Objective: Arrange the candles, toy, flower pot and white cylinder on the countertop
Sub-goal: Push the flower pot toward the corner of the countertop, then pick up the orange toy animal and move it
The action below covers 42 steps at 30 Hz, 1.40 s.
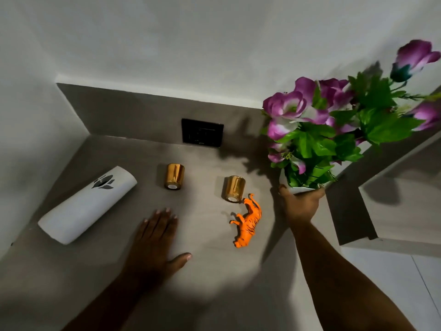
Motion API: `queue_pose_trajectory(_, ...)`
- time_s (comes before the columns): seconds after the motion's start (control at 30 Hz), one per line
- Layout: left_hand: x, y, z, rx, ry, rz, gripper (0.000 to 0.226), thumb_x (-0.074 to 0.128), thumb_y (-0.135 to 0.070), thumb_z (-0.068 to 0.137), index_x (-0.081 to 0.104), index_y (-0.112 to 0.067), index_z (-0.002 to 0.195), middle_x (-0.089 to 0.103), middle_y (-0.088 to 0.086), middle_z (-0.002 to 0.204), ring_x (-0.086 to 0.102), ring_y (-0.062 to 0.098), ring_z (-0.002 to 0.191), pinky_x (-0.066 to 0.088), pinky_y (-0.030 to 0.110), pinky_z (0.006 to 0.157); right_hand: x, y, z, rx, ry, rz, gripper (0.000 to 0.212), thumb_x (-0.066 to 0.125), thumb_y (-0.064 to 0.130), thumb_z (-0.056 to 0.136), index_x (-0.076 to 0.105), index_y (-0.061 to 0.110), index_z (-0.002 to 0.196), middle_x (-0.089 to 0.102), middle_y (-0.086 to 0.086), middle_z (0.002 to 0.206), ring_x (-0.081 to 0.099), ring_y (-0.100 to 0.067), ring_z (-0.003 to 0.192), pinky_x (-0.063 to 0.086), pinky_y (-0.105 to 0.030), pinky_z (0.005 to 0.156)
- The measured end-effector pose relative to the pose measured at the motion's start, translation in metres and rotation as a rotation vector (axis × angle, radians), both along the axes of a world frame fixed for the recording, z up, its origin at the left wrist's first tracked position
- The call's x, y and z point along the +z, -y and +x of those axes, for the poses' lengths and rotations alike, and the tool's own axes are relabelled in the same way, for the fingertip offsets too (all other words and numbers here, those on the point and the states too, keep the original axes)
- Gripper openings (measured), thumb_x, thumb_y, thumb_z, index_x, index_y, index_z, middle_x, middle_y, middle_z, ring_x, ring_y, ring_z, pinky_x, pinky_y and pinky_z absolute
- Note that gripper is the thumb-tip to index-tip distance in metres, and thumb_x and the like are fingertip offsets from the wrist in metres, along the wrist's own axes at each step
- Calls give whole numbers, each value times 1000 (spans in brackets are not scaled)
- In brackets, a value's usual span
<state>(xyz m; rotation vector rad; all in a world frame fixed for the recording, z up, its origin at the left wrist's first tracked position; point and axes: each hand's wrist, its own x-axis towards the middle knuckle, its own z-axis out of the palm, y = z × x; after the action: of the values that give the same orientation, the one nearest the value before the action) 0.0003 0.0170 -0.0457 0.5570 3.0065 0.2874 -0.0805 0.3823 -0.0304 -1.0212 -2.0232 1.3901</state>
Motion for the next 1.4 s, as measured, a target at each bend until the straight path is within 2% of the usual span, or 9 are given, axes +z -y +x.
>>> queue_pose_trajectory(0.27,1,-2,-5,36,-4,-43,95,28,-78,78,21,-16,150,21,11,158,13,27,147,10,46,118,-5,-8,-20,-7,100,10,94,86,36,60,34,17,136,58,-17,128,53,-41,120,45,-50,104)
queue_pose_trajectory(0.5,4,-1,-4,36,9,-19,97,28,-80,78,19,-17,150,17,9,159,11,27,147,10,46,118,14,16,14,18,196,9,90,86,38,71,40,9,144,53,-17,140,52,-36,127,42,-50,110)
queue_pose_trajectory(0.57,5,-1,-5,25,14,-26,97,28,-80,77,24,-14,149,23,12,158,17,30,146,15,47,116,17,39,36,37,292,89,64,77,43,80,59,6,128,65,-17,124,63,-35,113,50,-46,100)
queue_pose_trajectory(0.63,5,0,-6,18,21,-24,97,29,-80,77,26,-13,148,25,13,157,19,31,145,18,49,115,20,66,58,154,344,108,38,71,49,80,74,12,85,75,-10,84,70,-30,81,57,-38,79)
queue_pose_trajectory(0.7,3,3,-6,13,31,-11,96,30,-80,78,26,-14,148,25,13,157,19,31,145,19,49,115,21,87,75,272,404,53,44,67,50,81,67,12,58,67,-1,55,65,-20,58,55,-34,63)
queue_pose_trajectory(0.77,1,5,-6,12,33,-3,95,30,-79,79,25,-15,149,24,12,157,18,31,146,18,50,116,23,98,81,303,456,21,45,67,48,83,62,16,52,62,3,52,63,-16,56,51,-30,58)
queue_pose_trajectory(0.93,-2,6,-7,11,35,-31,95,23,-81,79,18,-17,150,16,9,159,10,29,147,10,48,118,33,105,62,234,563,-99,32,76,46,75,61,19,68,62,-2,71,63,-24,77,48,-30,64)
queue_pose_trajectory(1.13,-6,9,-8,12,28,-58,95,15,-82,79,11,-19,150,7,6,160,1,26,148,3,46,118,36,108,58,137,597,-144,39,78,48,70,50,21,66,53,1,68,56,-20,69,44,-29,61)
queue_pose_trajectory(1.4,-8,9,-9,3,21,-36,96,12,-83,78,6,-20,150,1,4,160,-5,24,148,-3,45,117,55,81,60,106,514,156,43,72,49,80,65,7,85,68,-10,84,68,-33,86,51,-33,70)
